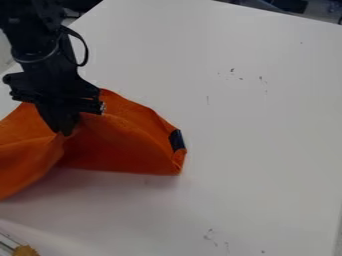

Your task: On the left

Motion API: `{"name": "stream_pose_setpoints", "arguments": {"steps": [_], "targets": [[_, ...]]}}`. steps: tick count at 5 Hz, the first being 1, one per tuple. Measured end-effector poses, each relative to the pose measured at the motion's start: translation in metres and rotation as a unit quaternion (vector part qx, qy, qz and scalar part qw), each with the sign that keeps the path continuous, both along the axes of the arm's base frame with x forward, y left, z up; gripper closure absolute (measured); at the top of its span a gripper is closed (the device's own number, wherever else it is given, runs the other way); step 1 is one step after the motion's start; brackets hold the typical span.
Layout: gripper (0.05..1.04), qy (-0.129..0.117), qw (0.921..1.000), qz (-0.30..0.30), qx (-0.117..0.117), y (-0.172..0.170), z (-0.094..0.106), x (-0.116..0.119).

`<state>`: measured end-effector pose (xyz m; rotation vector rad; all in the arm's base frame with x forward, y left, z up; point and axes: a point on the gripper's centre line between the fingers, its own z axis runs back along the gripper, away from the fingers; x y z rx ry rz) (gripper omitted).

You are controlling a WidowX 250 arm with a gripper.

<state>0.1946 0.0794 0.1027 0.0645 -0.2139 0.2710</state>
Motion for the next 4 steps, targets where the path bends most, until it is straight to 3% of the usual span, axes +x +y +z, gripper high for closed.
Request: {"name": "stream_pose_setpoints", "arguments": {"steps": [1, 2, 3, 4], "targets": [[1.030, -0.014, 0.9964, 0.076, -0.035, -0.016, -0.013, -0.035], [1.013, -0.030, 0.9877, 0.135, -0.073, -0.024, -0.030, -0.057], [0.869, -0.028, 0.9812, 0.169, -0.090, -0.028, -0.040, -0.066], [0.612, -0.013, 0.9833, 0.156, -0.094, -0.027, -0.045, -0.067]]}}
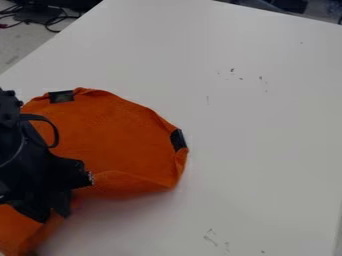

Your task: On the left

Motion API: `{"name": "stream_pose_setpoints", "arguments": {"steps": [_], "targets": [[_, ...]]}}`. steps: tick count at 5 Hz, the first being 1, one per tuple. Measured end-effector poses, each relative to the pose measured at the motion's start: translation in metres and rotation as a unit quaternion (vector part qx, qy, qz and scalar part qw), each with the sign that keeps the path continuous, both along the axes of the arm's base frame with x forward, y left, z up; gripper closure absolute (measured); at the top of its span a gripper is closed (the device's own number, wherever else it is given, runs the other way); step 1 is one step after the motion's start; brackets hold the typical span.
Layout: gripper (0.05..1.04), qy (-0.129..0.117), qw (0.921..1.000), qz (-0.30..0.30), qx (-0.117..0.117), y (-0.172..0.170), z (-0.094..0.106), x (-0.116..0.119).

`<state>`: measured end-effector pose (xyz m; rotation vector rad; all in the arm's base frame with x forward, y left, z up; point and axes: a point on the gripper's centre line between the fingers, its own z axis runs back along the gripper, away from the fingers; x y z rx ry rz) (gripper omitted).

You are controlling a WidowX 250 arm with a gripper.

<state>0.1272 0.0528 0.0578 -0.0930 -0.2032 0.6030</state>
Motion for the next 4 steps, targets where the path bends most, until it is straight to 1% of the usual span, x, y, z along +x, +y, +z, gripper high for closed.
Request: {"name": "stream_pose_setpoints", "arguments": {"steps": [1, 2, 3, 4], "targets": [[0.302, 0.007, 0.9997, -0.017, 0.015, 0.003, 0.004, 0.002], [0.081, 0.017, 0.9988, -0.031, 0.033, 0.004, 0.012, 0.004], [0.076, 0.033, 0.9979, -0.036, 0.042, 0.003, 0.017, 0.001], [0.083, 0.049, 0.9957, -0.052, 0.058, 0.004, 0.029, 0.002]]}}
